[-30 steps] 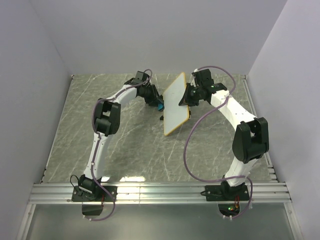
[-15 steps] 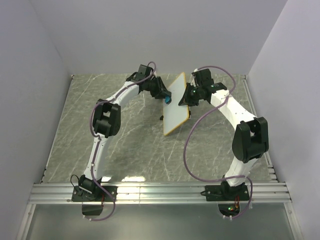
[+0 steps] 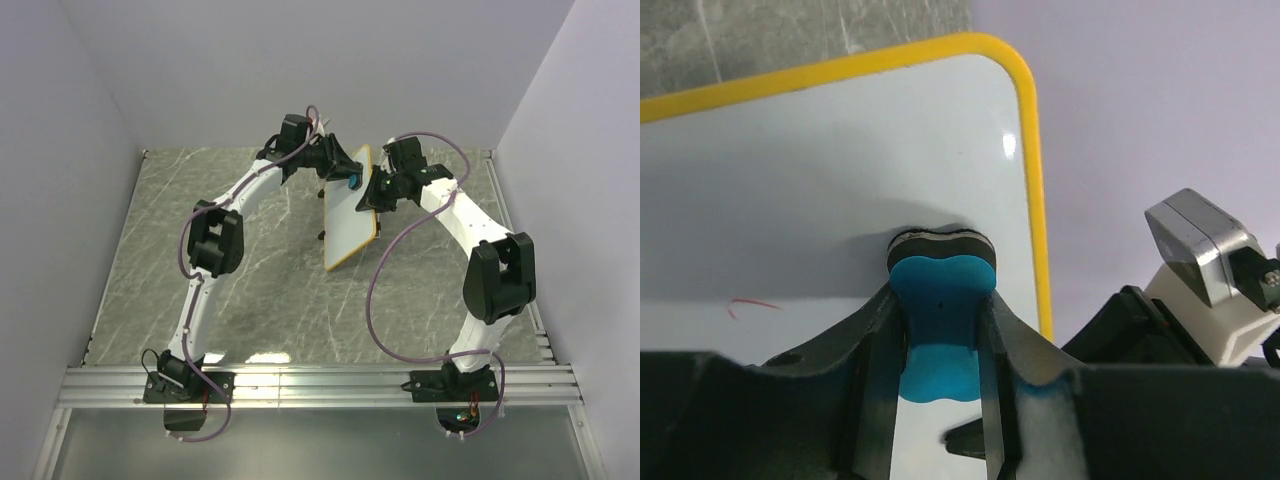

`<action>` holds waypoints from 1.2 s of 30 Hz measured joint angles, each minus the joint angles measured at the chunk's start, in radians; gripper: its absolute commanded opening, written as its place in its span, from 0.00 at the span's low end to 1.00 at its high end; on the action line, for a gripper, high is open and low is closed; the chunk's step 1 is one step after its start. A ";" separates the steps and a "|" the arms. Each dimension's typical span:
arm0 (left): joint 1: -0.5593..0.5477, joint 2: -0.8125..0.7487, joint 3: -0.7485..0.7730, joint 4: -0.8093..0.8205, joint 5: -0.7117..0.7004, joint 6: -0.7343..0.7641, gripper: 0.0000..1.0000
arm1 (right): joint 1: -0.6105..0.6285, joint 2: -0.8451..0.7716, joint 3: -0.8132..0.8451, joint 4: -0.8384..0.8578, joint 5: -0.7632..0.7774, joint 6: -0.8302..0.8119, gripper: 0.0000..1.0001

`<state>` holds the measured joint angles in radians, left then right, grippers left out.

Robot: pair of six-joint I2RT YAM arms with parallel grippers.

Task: Erase the whiteboard

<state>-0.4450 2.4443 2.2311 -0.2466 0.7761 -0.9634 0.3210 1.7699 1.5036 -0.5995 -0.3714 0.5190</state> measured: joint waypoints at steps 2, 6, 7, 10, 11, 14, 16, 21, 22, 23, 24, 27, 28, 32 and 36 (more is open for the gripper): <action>0.004 0.014 0.014 -0.009 0.005 0.011 0.00 | 0.000 0.000 0.000 -0.002 0.000 0.001 0.00; 0.021 0.046 0.029 -0.068 -0.012 0.063 0.00 | 0.000 0.000 0.000 -0.005 0.001 0.002 0.00; 0.027 0.054 0.027 -0.089 -0.018 0.077 0.00 | 0.000 0.000 0.000 -0.005 0.002 0.002 0.00; 0.046 0.067 -0.011 -0.139 -0.043 0.115 0.00 | 0.000 0.000 0.000 -0.006 0.003 0.000 0.00; 0.052 0.071 -0.023 -0.146 -0.045 0.122 0.00 | 0.000 0.000 0.000 -0.007 0.004 -0.001 0.00; 0.064 0.071 -0.062 -0.164 -0.048 0.140 0.00 | 0.000 0.000 0.000 -0.007 0.005 -0.001 0.00; 0.068 0.071 -0.071 -0.176 -0.051 0.152 0.00 | 0.000 0.001 0.001 -0.007 0.005 -0.003 0.00; 0.069 0.071 -0.071 -0.198 -0.066 0.176 0.00 | 0.000 0.003 0.006 -0.013 0.005 -0.005 0.00; 0.069 0.071 -0.071 -0.208 -0.070 0.183 0.00 | 0.000 0.005 0.011 -0.017 0.006 -0.008 0.00; 0.069 0.071 -0.072 -0.219 -0.077 0.189 0.00 | 0.000 0.007 0.016 -0.023 0.007 -0.011 0.00; 0.069 0.071 -0.072 -0.230 -0.083 0.195 0.00 | 0.000 0.009 0.022 -0.028 0.008 -0.014 0.00; 0.069 0.069 -0.084 -0.261 -0.109 0.218 0.00 | 0.002 0.019 0.046 -0.050 0.012 -0.027 0.00; 0.070 0.061 -0.100 -0.270 -0.124 0.227 0.00 | 0.002 0.023 0.056 -0.060 0.014 -0.034 0.00; 0.072 0.021 -0.185 -0.306 -0.172 0.249 0.00 | 0.009 0.039 0.093 -0.088 0.019 -0.043 0.00; 0.092 -0.041 -0.254 -0.335 -0.192 0.251 0.00 | 0.020 0.054 0.127 -0.109 -0.003 -0.037 0.00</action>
<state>-0.3534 2.4031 1.9774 -0.5816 0.5842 -0.7124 0.3408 1.8240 1.6306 -0.7086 -0.3740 0.4820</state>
